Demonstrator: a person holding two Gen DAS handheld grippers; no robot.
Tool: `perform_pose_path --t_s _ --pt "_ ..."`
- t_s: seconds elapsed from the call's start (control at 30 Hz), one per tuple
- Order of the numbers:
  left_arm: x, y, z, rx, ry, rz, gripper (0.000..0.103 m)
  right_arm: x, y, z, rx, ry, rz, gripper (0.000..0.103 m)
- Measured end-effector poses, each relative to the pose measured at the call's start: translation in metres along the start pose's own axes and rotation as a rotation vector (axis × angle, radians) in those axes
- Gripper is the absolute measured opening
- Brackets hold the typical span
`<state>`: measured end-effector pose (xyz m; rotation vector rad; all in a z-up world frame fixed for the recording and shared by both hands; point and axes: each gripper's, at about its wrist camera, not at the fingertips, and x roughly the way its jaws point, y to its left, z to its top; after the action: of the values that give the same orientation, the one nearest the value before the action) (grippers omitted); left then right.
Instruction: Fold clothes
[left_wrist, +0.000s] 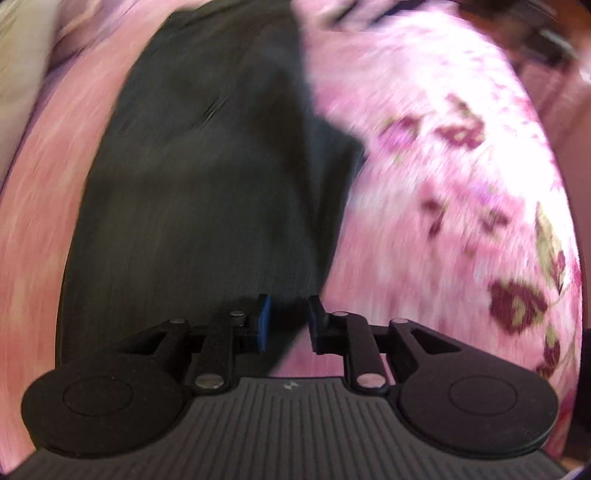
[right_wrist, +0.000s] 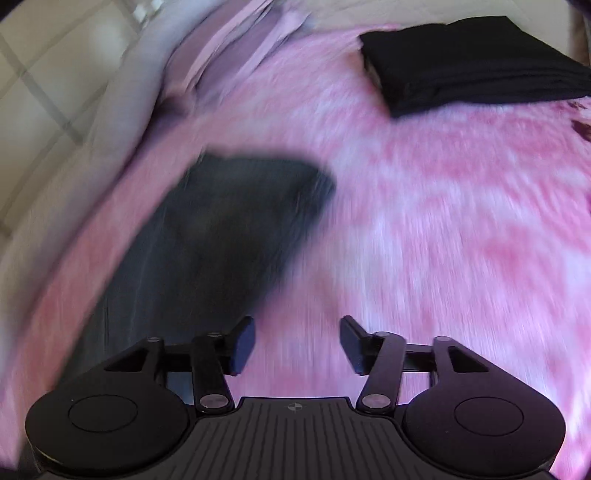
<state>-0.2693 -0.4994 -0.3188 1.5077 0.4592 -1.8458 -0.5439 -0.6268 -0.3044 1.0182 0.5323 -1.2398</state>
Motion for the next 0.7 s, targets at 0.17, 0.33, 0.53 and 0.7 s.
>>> perform_pose_path --t_s 0.17,0.33,0.53,0.7 --pt "-0.040 0.024 -0.076 -0.215 0.107 0.076 0.032 -0.037 0.027 -0.075 -0.059 0.138 -0.038 0.066" --pt "-0.080 0.046 -0.166 -0.347 0.169 0.153 0.036 -0.065 0.080 -0.105 -0.121 0.132 -0.026 0.067" --pt "-0.114 0.089 -0.272 -0.476 0.134 0.207 0.040 -0.097 0.143 -0.138 -0.192 0.116 -0.012 0.068" --pt "-0.151 0.126 -0.334 -0.517 0.081 0.228 0.040 -0.134 0.198 -0.169 -0.267 0.099 -0.053 0.068"
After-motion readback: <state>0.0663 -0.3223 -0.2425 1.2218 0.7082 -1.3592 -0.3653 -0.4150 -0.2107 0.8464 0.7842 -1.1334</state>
